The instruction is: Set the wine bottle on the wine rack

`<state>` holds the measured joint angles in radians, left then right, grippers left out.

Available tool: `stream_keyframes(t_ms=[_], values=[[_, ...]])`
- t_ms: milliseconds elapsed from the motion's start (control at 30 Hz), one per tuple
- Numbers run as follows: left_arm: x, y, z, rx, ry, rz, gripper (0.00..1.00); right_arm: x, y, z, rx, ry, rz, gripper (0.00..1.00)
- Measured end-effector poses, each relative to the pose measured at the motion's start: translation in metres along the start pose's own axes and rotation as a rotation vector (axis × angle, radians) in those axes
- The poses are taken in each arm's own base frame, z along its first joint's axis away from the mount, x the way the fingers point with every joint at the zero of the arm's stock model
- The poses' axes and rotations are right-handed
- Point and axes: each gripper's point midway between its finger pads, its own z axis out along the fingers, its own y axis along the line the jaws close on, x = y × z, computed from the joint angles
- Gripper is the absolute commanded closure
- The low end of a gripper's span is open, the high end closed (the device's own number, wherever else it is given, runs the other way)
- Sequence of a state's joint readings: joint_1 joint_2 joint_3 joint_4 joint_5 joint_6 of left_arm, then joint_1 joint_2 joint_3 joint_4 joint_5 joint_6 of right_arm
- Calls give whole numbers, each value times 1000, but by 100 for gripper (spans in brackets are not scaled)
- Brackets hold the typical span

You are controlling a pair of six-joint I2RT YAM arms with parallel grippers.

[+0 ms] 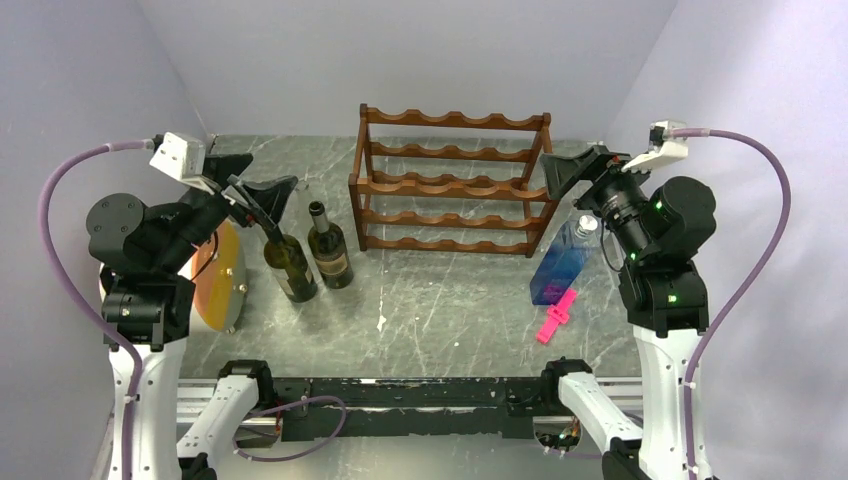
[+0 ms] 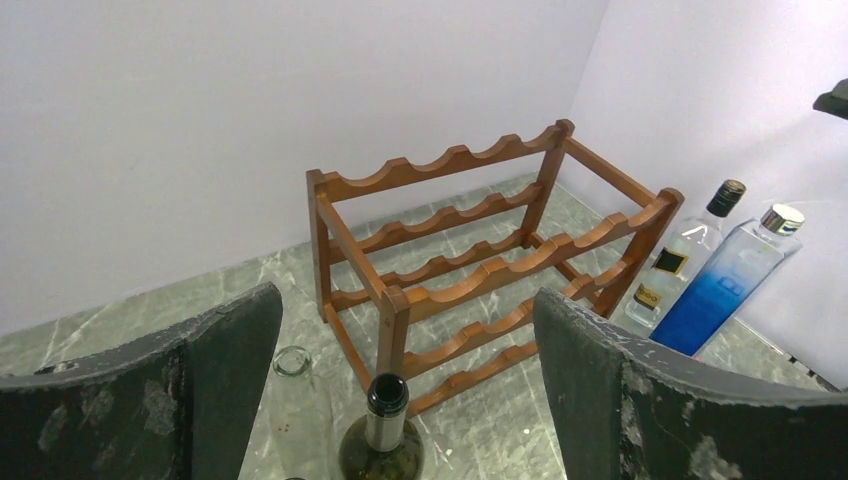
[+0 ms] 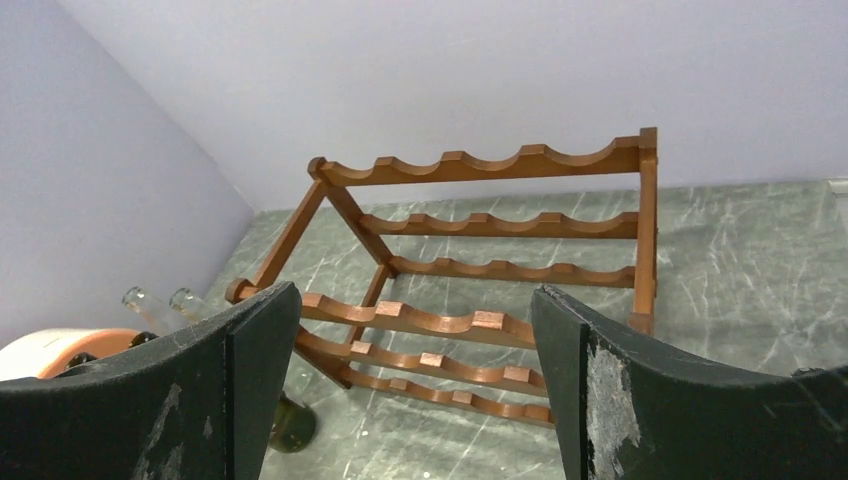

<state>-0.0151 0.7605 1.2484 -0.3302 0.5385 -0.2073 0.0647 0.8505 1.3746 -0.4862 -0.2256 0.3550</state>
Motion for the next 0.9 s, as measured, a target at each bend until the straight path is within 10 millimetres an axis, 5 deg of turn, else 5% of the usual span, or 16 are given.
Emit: stream_keyframes(t_ms=[333,633,900], values=[[11,-4,-1,26,-2,-22,2,15,-42,-3,232,67,1,10],[16,-13,0,88,-1,-27,5,30,-91,-37,550,180,-22,12],[17,-17,1,120,-14,-20,5,77,-121,-61,707,360,-45,14]])
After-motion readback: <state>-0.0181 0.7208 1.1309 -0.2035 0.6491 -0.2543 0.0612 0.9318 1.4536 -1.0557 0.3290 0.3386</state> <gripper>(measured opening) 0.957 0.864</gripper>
